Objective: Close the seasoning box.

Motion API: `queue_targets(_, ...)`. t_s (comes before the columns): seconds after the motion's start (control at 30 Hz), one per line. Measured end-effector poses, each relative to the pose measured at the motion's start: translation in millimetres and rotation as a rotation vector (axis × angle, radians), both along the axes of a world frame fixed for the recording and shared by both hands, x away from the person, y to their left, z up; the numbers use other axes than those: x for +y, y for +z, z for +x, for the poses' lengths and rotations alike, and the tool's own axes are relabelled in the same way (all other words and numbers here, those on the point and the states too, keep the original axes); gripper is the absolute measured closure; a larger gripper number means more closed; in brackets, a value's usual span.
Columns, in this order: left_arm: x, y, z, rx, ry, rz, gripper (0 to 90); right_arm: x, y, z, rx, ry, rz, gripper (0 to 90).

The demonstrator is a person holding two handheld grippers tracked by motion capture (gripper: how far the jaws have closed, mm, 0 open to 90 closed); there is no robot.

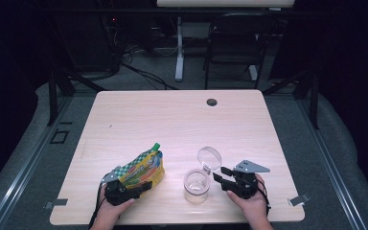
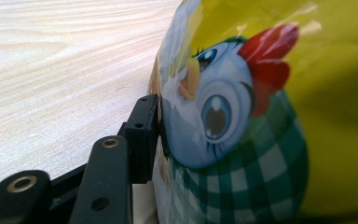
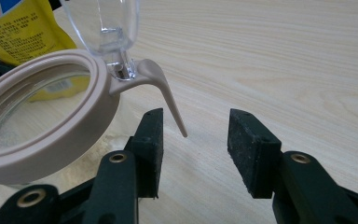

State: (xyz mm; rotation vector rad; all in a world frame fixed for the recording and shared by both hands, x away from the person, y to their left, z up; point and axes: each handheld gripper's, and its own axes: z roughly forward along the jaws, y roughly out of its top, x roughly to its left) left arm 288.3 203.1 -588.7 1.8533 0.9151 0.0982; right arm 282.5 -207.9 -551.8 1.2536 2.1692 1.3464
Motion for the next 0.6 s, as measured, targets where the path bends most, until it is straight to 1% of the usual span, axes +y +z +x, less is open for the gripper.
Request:
queue_targets(0.07,-2.8,0.6,1.7,-0.005,0.016,0.013,59.1,0.4,-0.2,0.2,0.001,0.0,-0.001,55.9)
queue_targets(0.1,-4.2,0.5,2.6,-0.007,0.018,0.013,60.7,0.6,-0.1,0.1,-0.001,0.0,0.0,55.9)
queue_targets(0.2,-8.8,0.5,4.7,-0.015,0.027,0.017,62.2,0.8,0.2,-0.2,-0.001,0.0,-0.001,55.9)
queue_targets(0.27,-8.9,1.4,4.7,-0.018,0.016,0.033,62.7,0.5,0.3,-0.3,-0.002,0.0,0.0,55.9)
queue_targets(0.4,-9.0,1.8,5.4,-0.014,0.018,0.026,63.6,-1.9,0.4,-0.1,-0.002,-0.007,0.004,55.9)
queue_targets(0.6,-8.3,3.7,5.6,-0.006,0.003,0.041,63.9,-2.0,1.6,-0.8,-0.007,-0.003,-0.001,55.9)
